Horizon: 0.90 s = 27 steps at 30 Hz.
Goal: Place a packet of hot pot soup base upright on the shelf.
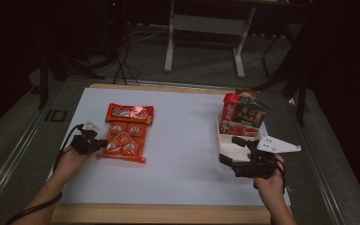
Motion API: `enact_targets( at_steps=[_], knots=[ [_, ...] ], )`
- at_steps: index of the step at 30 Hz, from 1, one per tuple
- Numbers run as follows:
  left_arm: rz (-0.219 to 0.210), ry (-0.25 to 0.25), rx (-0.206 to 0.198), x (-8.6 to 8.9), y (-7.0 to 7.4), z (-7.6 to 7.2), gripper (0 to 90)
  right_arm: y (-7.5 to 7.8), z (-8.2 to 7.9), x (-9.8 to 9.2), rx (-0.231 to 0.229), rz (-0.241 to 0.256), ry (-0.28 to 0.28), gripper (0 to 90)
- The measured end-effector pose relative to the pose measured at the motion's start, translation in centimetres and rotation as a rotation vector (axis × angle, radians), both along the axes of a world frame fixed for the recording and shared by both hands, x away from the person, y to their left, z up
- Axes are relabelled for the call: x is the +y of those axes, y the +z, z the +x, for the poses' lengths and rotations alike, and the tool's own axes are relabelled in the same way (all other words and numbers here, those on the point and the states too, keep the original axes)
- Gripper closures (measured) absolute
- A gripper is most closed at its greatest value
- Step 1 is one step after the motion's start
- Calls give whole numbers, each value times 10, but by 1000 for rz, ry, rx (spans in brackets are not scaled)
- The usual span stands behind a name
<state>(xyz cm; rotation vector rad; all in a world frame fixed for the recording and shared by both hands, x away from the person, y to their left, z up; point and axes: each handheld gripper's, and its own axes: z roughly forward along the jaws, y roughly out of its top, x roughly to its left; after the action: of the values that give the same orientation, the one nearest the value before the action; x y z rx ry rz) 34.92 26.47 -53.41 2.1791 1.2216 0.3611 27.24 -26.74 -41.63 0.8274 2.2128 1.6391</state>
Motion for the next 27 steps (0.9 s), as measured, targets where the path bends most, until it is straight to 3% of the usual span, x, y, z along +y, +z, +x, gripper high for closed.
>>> enact_targets(
  at_steps=[7,9,11,16,17,27],
  knots=[
    [3,-42,14,-13,3,0,899,0,0,1,2,-2,6,147],
    [-27,-18,14,-11,4,2,899,-1,0,1,1,-5,4,147],
    [-15,4,1,-10,5,6,899,-1,0,1,4,-2,5,147],
    [-34,75,-26,-4,9,24,899,-1,0,1,3,-2,4,147],
    [-17,90,-35,-4,9,27,899,-1,0,0,4,1,5,147],
    [-12,146,-47,-4,6,55,899,-4,2,1,18,0,10,147]
  ],
)
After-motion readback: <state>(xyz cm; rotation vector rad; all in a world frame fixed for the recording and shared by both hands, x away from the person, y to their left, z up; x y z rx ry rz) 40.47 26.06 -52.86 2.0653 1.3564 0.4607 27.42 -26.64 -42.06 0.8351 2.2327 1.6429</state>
